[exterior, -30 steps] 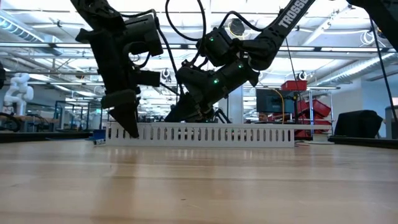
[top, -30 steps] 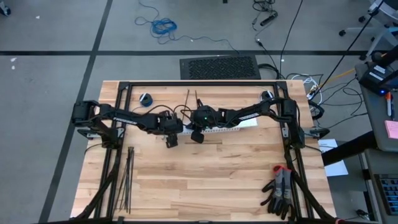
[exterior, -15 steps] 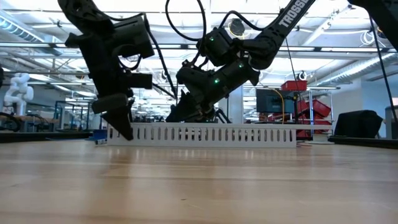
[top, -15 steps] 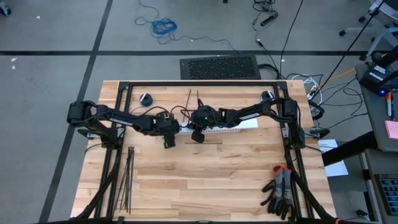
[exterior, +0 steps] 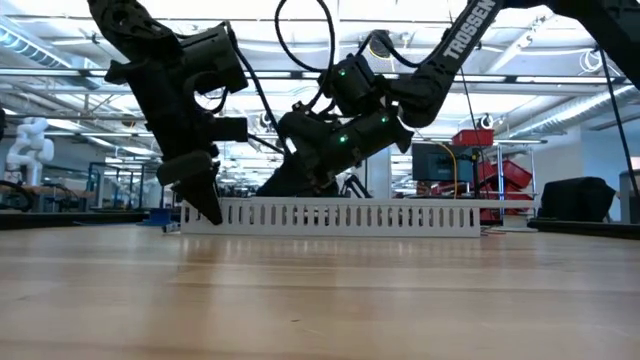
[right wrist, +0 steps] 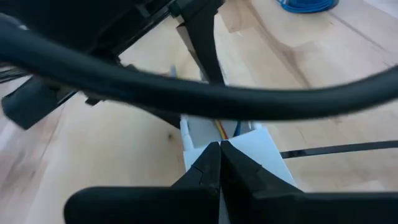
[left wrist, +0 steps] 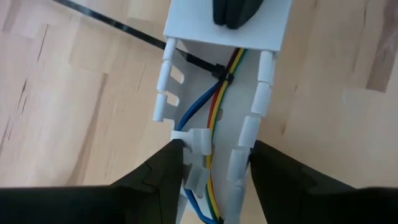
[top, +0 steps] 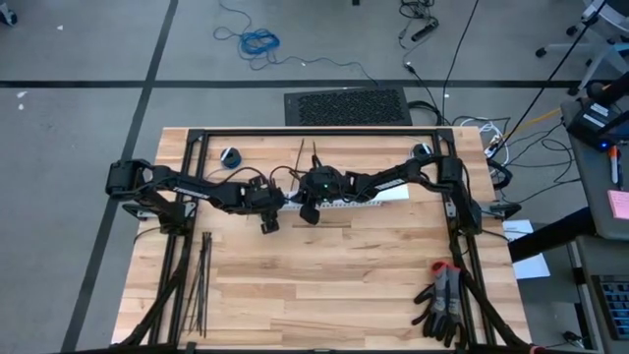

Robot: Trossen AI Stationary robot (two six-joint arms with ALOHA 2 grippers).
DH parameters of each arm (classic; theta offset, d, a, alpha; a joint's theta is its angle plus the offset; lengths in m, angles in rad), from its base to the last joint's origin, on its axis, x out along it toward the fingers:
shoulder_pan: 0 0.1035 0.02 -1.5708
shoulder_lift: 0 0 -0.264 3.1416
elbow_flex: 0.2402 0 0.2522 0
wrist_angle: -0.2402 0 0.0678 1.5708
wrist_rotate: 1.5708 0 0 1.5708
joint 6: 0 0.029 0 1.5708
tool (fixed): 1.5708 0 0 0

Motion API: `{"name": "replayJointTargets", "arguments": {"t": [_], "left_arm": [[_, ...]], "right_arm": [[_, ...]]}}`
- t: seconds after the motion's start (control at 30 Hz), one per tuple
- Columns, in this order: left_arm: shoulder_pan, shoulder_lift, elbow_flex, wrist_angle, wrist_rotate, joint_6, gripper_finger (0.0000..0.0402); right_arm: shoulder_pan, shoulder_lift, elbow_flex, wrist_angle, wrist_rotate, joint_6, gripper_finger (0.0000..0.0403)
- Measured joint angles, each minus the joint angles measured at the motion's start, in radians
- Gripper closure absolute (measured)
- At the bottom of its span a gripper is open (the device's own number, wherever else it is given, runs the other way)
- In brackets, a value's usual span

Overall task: Ziptie cables
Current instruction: Close the white cable duct

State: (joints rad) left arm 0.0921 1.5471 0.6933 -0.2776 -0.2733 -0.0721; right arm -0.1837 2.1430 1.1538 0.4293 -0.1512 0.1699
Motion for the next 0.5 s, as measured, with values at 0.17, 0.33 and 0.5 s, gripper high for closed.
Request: {"name": "replayJointTargets", "arguments": {"t": [0.17,0.33,0.5], "left_arm": [[0.000,0.001,0.001,0.025,0.006,-0.001,0.0232],[0.000,0.002,0.011,0.075,0.029,-0.005,0.0233],[0.000,0.002,0.008,0.081,0.031,-0.004,0.0233]], "right_arm": [[0.015,-0.046,-0.002,-0.034,0.032,-0.024,0.0403],[0.033,-0.183,-0.009,-0.197,0.027,-0.080,0.0403],[0.034,-0.311,-0.001,-0.382,0.106,-0.120,0.0403]]}}
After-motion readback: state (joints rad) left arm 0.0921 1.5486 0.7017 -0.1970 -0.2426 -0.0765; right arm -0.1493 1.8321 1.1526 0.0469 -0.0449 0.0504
